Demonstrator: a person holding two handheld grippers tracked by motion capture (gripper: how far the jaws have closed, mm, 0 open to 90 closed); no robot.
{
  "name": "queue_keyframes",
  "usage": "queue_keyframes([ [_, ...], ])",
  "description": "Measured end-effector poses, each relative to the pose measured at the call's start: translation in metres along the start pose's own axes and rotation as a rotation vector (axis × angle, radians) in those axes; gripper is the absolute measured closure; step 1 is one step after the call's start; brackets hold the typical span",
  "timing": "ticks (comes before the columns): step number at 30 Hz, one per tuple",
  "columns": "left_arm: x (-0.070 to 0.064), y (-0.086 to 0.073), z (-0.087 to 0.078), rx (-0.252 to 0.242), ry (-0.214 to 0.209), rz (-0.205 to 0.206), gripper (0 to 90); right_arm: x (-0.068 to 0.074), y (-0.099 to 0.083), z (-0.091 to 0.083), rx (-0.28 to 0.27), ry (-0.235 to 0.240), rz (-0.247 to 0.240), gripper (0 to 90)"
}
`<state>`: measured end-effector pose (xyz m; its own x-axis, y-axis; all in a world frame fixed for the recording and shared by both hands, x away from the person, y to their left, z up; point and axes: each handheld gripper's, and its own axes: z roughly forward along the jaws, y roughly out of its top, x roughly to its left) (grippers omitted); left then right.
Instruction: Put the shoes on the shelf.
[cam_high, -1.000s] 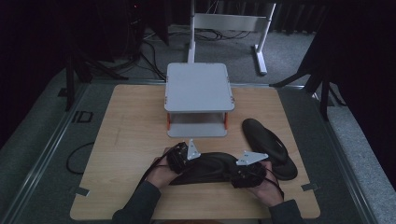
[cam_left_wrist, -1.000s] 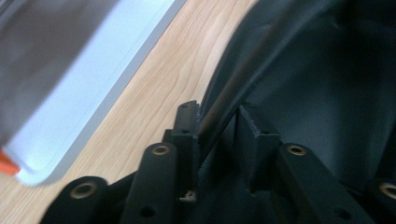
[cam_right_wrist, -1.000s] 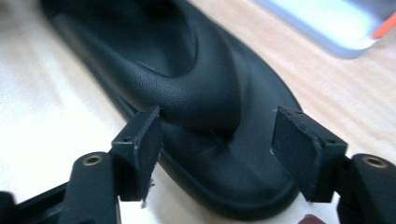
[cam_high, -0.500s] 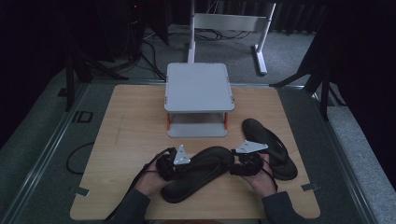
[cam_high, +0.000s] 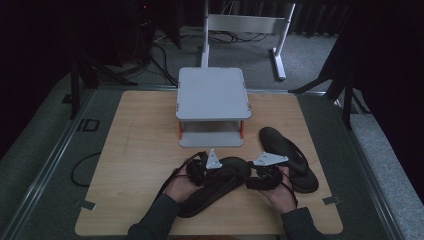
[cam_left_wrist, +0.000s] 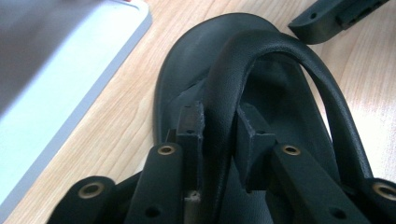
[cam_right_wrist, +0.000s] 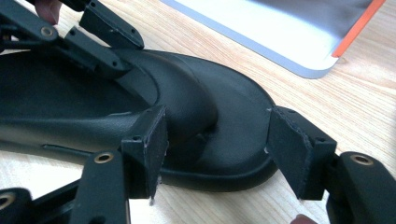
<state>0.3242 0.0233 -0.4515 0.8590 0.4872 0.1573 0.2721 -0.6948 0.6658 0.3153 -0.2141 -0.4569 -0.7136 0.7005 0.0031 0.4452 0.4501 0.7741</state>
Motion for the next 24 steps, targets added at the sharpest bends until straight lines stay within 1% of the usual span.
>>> queue_keyframes([
  [1, 0.000, 0.000, -0.001, 0.004, 0.004, 0.001, 75.9, 0.001, 0.000, 0.000, -0.003, -0.001, -0.004, 38.0],
  [2, 0.000, -0.001, -0.003, 0.006, 0.004, -0.006, 76.3, 0.001, 0.000, -0.001, -0.005, -0.001, -0.005, 38.0],
  [4, 0.002, -0.004, -0.007, 0.004, 0.013, -0.034, 77.3, 0.001, 0.001, -0.002, -0.013, -0.002, -0.003, 38.0],
  [8, 0.008, -0.011, -0.016, -0.005, 0.058, -0.105, 79.4, 0.000, 0.001, -0.004, -0.019, -0.008, 0.002, 38.0],
  [9, 0.008, -0.011, -0.016, -0.005, 0.058, -0.105, 79.4, 0.000, 0.001, -0.004, -0.019, -0.008, 0.002, 38.0],
  [10, 0.012, -0.015, -0.024, -0.019, 0.090, -0.146, 79.4, -0.001, 0.001, -0.003, -0.018, -0.010, 0.005, 38.0],
  [12, 0.015, -0.018, -0.029, -0.024, 0.125, -0.175, 79.5, -0.001, 0.001, -0.003, -0.018, -0.010, 0.006, 38.0],
  [14, 0.020, -0.020, -0.034, -0.032, 0.163, -0.219, 79.6, -0.001, 0.000, -0.003, -0.018, -0.014, 0.005, 38.0],
  [15, 0.022, -0.022, -0.035, -0.037, 0.191, -0.249, 79.6, -0.001, 0.000, -0.003, -0.018, -0.015, 0.006, 38.0],
  [17, 0.027, -0.024, -0.038, -0.033, 0.248, -0.293, 80.1, -0.002, 0.000, -0.004, -0.017, -0.020, 0.004, 38.0],
  [18, 0.029, -0.025, -0.039, -0.037, 0.270, -0.321, 80.0, -0.002, 0.000, -0.004, -0.019, -0.021, 0.005, 38.0],
  [20, 0.033, -0.027, -0.040, -0.032, 0.320, -0.362, 80.1, -0.003, 0.000, -0.004, -0.017, -0.024, 0.009, 38.0],
  [21, 0.033, -0.027, -0.040, -0.032, 0.320, -0.362, 80.0, -0.003, 0.000, -0.004, -0.017, -0.024, 0.009, 38.0],
  [24, 0.038, -0.028, -0.039, -0.012, 0.368, -0.410, 80.1, -0.004, -0.001, -0.003, -0.013, -0.028, 0.008, 38.0],
])
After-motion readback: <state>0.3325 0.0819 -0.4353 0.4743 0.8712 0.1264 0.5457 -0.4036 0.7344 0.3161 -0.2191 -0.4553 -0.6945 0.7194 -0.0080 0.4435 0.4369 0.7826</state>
